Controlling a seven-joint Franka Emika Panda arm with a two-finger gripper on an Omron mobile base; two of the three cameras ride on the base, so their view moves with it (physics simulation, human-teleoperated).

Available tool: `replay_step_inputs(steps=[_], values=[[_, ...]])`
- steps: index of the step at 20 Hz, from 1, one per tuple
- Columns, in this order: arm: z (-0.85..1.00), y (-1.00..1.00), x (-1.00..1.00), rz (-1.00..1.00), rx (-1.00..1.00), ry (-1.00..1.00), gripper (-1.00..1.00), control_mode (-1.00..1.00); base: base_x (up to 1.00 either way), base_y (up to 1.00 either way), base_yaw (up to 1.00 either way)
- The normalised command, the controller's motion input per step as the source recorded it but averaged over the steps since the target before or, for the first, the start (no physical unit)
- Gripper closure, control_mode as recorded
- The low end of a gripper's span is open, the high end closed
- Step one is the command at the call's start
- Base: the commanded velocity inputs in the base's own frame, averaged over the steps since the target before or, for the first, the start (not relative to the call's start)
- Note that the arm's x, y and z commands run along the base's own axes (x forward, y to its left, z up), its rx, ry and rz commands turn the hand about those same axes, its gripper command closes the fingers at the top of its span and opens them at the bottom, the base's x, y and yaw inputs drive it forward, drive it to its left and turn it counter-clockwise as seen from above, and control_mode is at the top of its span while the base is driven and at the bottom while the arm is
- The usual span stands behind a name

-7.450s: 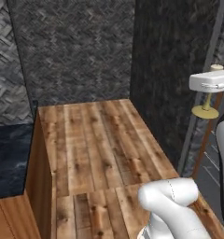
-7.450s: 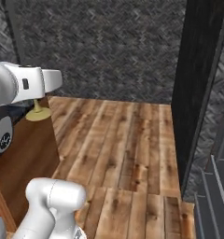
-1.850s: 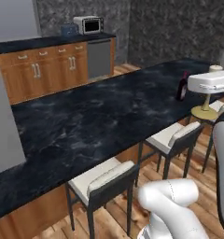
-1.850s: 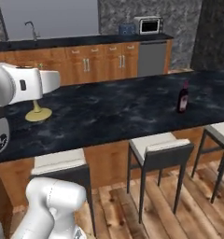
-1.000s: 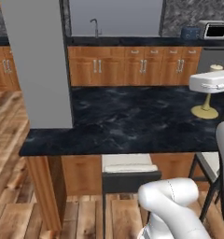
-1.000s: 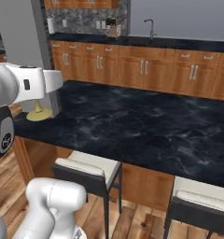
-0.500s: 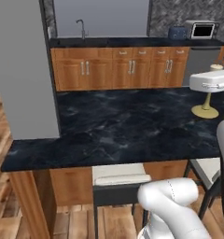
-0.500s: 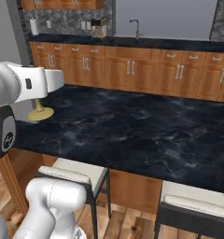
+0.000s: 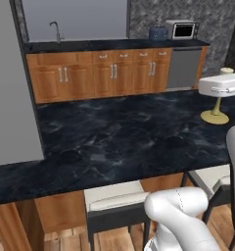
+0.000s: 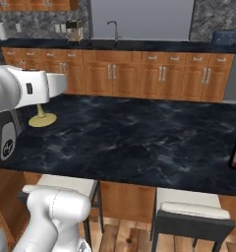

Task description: Get the candle and the wine from the cabinet and move them to the dining counter.

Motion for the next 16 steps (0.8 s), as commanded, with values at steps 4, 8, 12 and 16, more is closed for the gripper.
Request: replay_step_inputs(steps=[4,8,12,16], values=[[0.0,0.0,0.0,0.0,0.0,0.0,1.0,1.0,0.24,0.0,-0.2],[0.0,0.0,0.0,0.0,0.0,0.0,1.0,1.0,0.0,0.0,-0.01],[-0.24,-0.02,0.12,0.03,0.0,0.0,1.0,-1.0,0.0,0.0,0.0],[-0.69,-0.13,0.42,0.17,0.0,0.0,1.0,-1.0,0.0,0.0,0.0]])
